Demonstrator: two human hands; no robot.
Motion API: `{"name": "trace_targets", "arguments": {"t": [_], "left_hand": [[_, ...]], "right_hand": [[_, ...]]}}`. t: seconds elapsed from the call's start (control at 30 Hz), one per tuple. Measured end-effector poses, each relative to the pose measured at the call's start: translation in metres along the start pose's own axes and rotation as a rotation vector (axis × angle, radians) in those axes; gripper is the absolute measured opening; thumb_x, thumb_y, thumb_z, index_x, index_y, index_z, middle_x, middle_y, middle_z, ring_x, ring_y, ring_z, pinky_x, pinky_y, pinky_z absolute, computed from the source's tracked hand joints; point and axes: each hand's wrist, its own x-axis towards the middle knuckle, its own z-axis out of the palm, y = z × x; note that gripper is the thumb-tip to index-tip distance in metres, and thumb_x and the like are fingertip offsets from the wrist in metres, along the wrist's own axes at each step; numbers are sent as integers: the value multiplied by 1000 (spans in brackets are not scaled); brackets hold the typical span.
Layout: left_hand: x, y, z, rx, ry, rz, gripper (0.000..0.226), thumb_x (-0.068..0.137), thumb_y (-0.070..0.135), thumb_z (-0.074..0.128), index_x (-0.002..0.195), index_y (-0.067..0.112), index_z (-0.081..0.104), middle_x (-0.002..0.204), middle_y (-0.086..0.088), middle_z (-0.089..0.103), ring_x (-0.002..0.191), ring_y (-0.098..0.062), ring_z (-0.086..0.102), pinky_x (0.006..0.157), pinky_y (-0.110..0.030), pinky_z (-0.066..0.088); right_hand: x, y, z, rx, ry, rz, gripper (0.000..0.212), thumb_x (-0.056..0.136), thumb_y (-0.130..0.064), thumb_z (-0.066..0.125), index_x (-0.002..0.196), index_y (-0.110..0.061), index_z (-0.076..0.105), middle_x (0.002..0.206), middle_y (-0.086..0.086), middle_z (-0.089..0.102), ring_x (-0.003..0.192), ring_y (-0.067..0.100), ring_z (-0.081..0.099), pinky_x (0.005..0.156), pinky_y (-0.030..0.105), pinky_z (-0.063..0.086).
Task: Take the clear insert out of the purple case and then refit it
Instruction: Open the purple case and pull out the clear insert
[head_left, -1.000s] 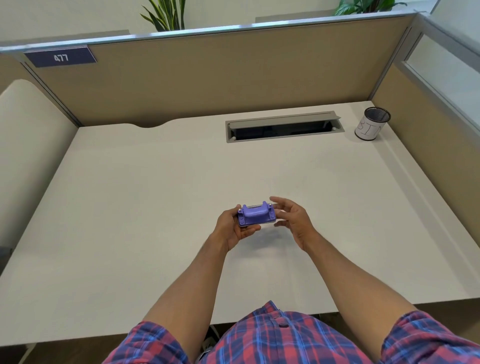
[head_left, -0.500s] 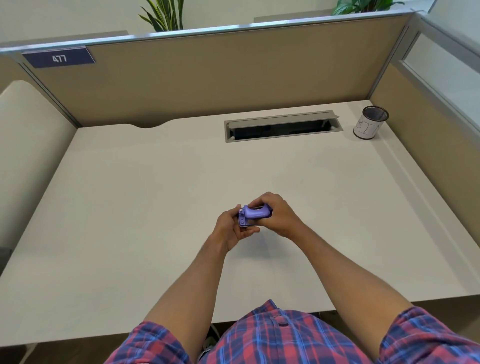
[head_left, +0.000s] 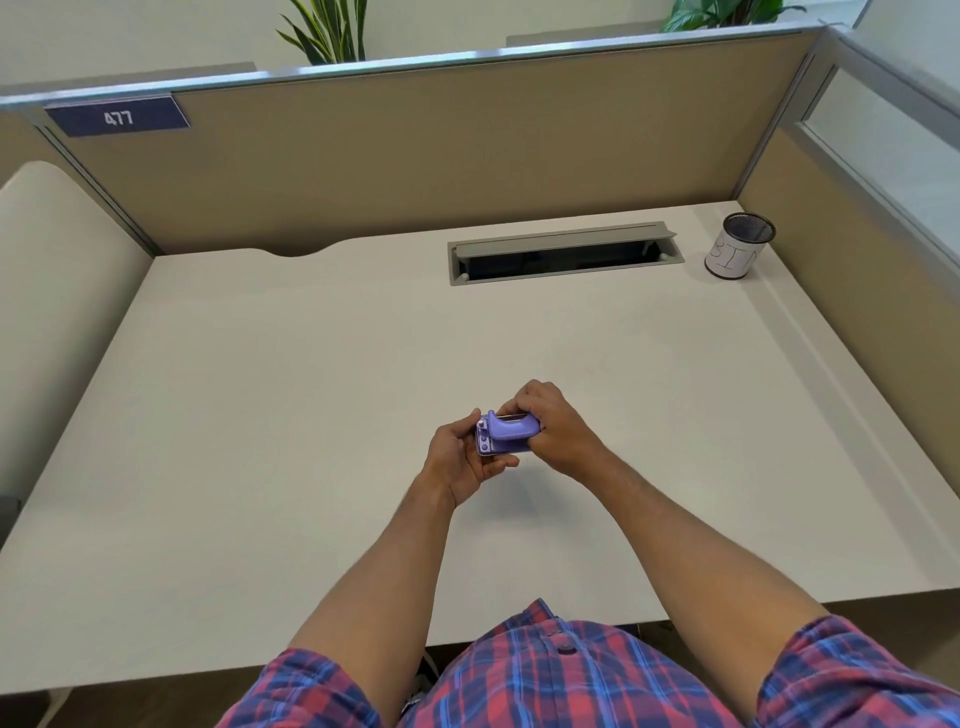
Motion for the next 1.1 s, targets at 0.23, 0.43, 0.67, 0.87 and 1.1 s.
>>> {"name": "trace_targets", "arguments": {"t": [0.23, 0.43, 0.67, 0.87, 1.1], "left_hand": [[-1, -2, 1, -43, 1, -3, 42, 105, 33, 41, 106, 1, 69, 80, -17, 77, 52, -33, 72, 43, -27, 57], [-1, -2, 2, -64, -3, -5, 43, 106, 34, 41, 107, 1, 68, 81, -17, 77, 50, -32, 71, 45, -26, 58], [1, -2, 3, -77, -28, 2, 46, 107, 41, 41, 109, 4, 68, 85, -16, 78, 59, -28, 75, 50, -28, 61], [3, -5, 5, -92, -26, 74, 31, 105, 28, 50, 107, 5, 71, 94, -15, 79, 79, -29, 78, 63, -29, 63], [2, -9, 4, -60, 4, 93, 31, 102, 20, 56, 91, 11, 83, 94, -14, 79, 78, -26, 78, 62, -26, 62]], "right_hand": [[-2, -1, -2, 42, 20, 6, 35, 82, 16, 60, 106, -6, 73, 102, 11, 63, 101, 24, 52, 84, 28, 45], [-2, -1, -4, 81, 36, 23, 33, 84, 15, 58, 105, -6, 74, 101, 11, 64, 100, 25, 54, 85, 28, 45], [-1, 1, -2, 92, 85, 41, 27, 85, 11, 61, 105, -2, 73, 100, 10, 63, 96, 21, 54, 80, 18, 44], [1, 5, 0, 93, 152, 81, 26, 83, 11, 64, 103, -3, 75, 100, 13, 64, 93, 18, 52, 79, 23, 43], [1, 9, 0, 132, 118, 123, 29, 85, 9, 61, 104, -9, 74, 103, 9, 64, 98, 22, 56, 80, 21, 46]]}}
